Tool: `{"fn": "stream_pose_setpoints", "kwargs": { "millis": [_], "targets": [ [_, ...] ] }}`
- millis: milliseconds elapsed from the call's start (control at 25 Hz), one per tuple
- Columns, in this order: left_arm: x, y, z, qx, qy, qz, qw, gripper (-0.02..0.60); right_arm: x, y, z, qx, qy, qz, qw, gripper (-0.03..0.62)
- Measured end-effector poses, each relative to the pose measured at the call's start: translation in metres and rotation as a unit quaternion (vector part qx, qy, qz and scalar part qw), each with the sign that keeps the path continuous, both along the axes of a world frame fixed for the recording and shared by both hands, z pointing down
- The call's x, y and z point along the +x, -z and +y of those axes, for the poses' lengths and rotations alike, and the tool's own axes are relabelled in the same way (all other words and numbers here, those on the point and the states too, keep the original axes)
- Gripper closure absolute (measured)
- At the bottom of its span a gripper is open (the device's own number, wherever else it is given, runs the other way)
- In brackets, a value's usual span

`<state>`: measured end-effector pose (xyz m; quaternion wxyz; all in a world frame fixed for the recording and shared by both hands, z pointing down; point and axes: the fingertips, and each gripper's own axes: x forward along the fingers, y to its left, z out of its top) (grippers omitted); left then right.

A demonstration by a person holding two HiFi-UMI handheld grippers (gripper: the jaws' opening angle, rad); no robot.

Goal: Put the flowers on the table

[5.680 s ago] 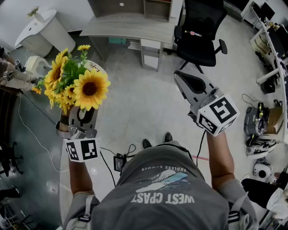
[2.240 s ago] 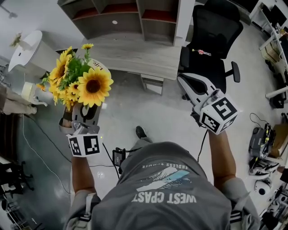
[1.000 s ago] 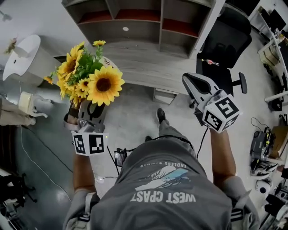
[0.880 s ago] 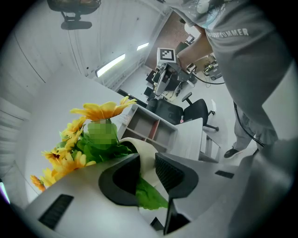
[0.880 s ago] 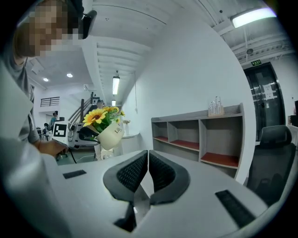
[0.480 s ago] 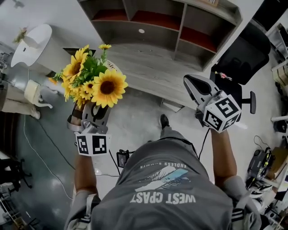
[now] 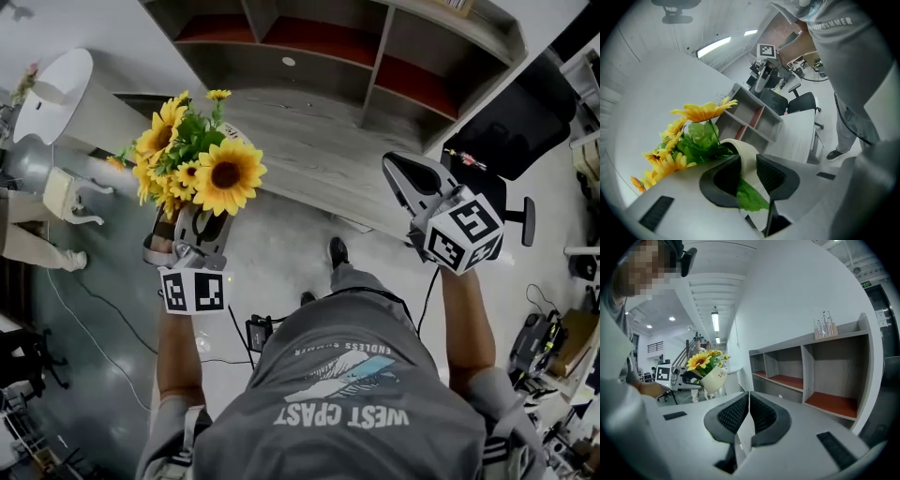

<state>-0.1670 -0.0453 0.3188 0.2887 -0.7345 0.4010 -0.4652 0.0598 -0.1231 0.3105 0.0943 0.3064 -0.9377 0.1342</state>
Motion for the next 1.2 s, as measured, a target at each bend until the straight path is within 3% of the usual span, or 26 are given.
{"fn": "stream_pose_setpoints", "kwargs": {
  "millis": [200, 440, 840, 1200],
  "targets": [
    [0.0, 0.002, 0.002, -0.004, 0.001, 0.006, 1.0, 0.465, 0.004, 0.016, 0.013, 0.005, -0.002, 0.007, 1.0, 0.563],
    [-0.016, -0.026, -0.011, -0.019, 0.001, 0.008, 0.9998, 0.465, -0.007, 0.001, 0.015, -0.006, -0.008, 0.013, 1.0, 0.563],
    [-0.011, -0.064, -0.051, -0.054, 0.006, 0.01, 0.9985, 0.465, 0.01, -0.016, -0.003, -0.031, -0.018, 0.016, 0.999, 0.563],
    [-0.02, -0.127, -0.093, -0.086, 0.004, 0.012, 0.9962, 0.465, 0.008, -0.049, -0.025, -0.057, -0.027, 0.024, 0.998, 0.563]
  ]
}}
